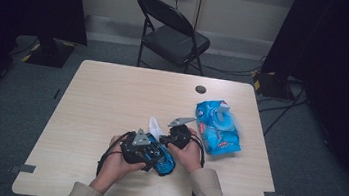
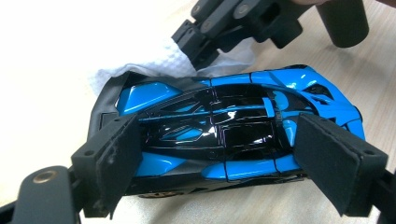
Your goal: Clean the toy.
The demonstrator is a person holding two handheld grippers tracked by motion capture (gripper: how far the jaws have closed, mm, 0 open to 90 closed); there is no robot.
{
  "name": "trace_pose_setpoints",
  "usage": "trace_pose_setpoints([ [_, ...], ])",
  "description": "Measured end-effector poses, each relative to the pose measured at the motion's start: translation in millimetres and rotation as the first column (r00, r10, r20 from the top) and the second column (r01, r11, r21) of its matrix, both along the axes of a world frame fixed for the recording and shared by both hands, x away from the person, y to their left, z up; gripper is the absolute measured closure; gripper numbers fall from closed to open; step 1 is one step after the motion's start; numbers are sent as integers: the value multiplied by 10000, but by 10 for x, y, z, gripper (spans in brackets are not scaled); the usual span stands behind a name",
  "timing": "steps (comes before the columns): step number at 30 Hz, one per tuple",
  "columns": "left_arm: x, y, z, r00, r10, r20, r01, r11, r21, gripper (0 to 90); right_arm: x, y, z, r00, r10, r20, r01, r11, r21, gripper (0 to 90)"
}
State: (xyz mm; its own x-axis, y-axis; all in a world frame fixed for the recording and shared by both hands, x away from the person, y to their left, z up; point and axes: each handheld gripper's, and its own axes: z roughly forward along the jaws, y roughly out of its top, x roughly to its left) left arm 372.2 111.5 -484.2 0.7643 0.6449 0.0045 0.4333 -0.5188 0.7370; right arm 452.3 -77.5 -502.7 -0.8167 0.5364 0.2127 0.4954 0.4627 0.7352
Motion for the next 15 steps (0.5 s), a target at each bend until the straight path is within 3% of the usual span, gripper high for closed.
trace_pose_setpoints([
  [15, 3, -5, 4, 10000, 16, -26, -16, 10000, 31, 151, -172, -214, 22, 9989, 463, 3, -463, 9988, -159, 877],
])
